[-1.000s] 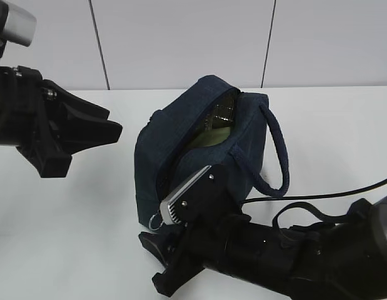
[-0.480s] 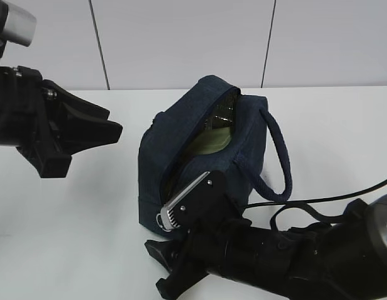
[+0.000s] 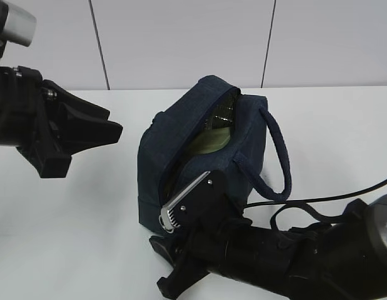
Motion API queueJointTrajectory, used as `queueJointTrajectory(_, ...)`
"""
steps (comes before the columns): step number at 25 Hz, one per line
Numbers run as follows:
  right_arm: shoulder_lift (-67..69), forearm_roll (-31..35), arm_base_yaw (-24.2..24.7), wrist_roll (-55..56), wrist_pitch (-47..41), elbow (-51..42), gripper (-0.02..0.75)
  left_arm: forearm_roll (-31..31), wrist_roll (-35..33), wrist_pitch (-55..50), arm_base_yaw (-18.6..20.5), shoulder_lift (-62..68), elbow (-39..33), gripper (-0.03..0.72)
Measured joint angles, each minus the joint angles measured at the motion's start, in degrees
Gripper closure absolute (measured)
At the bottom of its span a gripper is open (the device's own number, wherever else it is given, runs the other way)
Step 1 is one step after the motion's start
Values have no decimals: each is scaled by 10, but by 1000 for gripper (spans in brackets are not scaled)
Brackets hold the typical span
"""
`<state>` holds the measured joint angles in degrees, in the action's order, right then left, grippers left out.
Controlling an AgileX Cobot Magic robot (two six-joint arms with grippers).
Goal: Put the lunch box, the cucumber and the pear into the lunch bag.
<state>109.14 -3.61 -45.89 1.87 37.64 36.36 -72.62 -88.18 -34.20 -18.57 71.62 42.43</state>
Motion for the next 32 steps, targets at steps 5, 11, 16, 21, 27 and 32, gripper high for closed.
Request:
queueJointTrajectory(5,0,36,0,-22,0,0,514,0,0,0,0,0,0,449)
queueJointTrajectory(11,0,62,0,-34,6,0,540,0,0,0,0,0,0,449)
queueJointTrajectory(16,0,75,0,-35,8,0,589,0,0,-1,0,0,0,449)
queueJointTrajectory(21,0,79,0,-35,11,0,732,0,0,-2,0,0,0,449)
queueJointTrajectory(27,0,61,0,-28,8,0,738,0,0,-2,0,0,0,449)
queueJointTrajectory(32,-23,-2,0,0,-30,0,738,0,0,-3,0,0,0,449)
